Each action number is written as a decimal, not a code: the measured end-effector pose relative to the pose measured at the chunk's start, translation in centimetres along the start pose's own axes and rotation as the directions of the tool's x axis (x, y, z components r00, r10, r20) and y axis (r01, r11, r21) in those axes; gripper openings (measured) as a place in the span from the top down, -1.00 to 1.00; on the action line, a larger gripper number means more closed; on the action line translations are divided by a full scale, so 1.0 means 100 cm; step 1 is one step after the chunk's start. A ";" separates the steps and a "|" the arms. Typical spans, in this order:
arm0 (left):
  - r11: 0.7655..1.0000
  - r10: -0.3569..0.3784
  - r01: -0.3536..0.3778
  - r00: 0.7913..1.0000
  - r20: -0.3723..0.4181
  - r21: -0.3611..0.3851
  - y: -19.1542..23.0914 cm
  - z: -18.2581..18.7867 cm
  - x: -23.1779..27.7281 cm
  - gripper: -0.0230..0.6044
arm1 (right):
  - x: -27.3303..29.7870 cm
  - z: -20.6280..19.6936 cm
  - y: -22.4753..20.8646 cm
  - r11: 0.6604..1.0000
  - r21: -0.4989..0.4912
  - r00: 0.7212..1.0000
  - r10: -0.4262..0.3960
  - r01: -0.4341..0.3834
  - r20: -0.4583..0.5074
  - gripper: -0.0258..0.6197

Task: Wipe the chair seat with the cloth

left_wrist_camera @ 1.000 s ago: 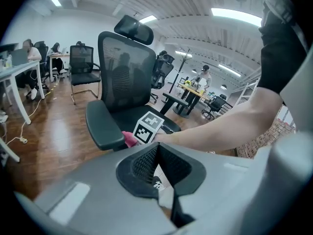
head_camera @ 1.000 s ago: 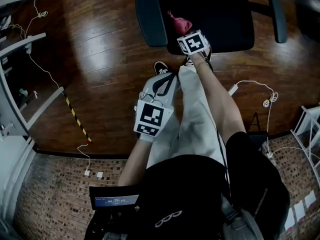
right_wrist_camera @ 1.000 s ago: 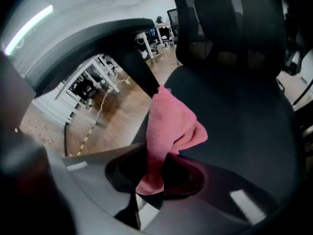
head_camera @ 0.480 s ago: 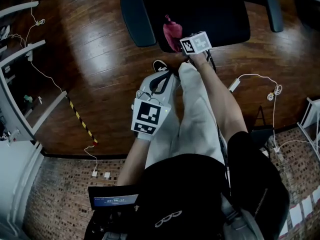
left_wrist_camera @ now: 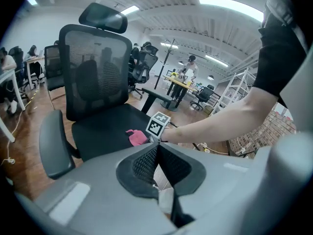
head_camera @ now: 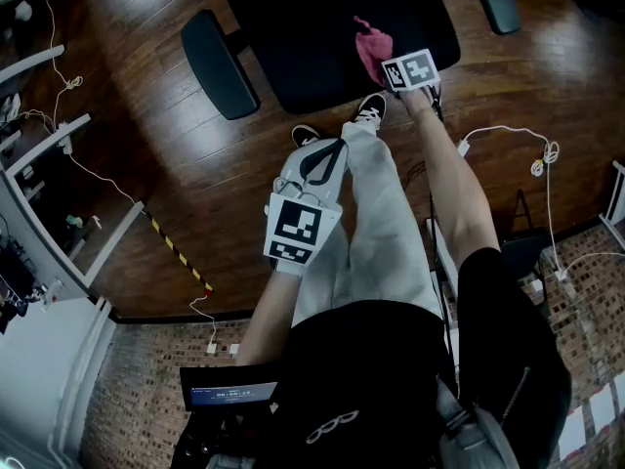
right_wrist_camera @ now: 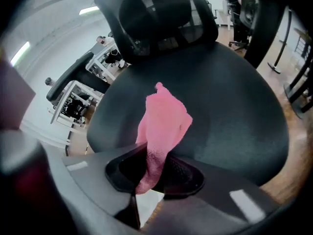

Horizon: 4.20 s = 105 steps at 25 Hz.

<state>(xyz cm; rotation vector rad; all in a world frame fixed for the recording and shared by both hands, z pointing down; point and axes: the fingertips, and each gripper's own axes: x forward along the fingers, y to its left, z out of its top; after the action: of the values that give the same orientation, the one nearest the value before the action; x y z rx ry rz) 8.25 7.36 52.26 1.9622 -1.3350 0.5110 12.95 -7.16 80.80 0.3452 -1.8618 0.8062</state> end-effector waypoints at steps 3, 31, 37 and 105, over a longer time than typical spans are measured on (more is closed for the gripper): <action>1.000 -0.011 0.012 1.000 -0.013 0.017 -0.009 0.006 0.012 0.96 | -0.019 -0.003 -0.037 0.999 0.018 0.999 -0.049 0.048 0.005 0.69; 1.000 -0.024 0.024 0.999 -0.023 0.008 -0.020 -0.015 -0.001 0.96 | -0.050 -0.079 -0.084 0.942 -0.036 0.932 -0.335 0.333 -0.137 0.69; 1.000 -0.011 0.011 1.000 -0.015 -0.004 -0.012 -0.030 -0.019 0.96 | -0.018 -0.076 -0.021 0.954 -0.125 0.948 -0.289 0.273 -0.135 0.69; 0.999 -0.015 0.006 0.978 0.207 0.043 -0.054 0.074 -0.134 0.96 | -0.342 -0.034 0.231 0.976 -0.209 0.877 0.050 0.058 0.477 0.69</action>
<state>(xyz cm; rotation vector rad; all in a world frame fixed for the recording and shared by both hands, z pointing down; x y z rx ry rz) 7.51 11.77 36.68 2.1017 -1.4503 0.3388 16.79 7.87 42.43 0.4377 -2.3914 0.5305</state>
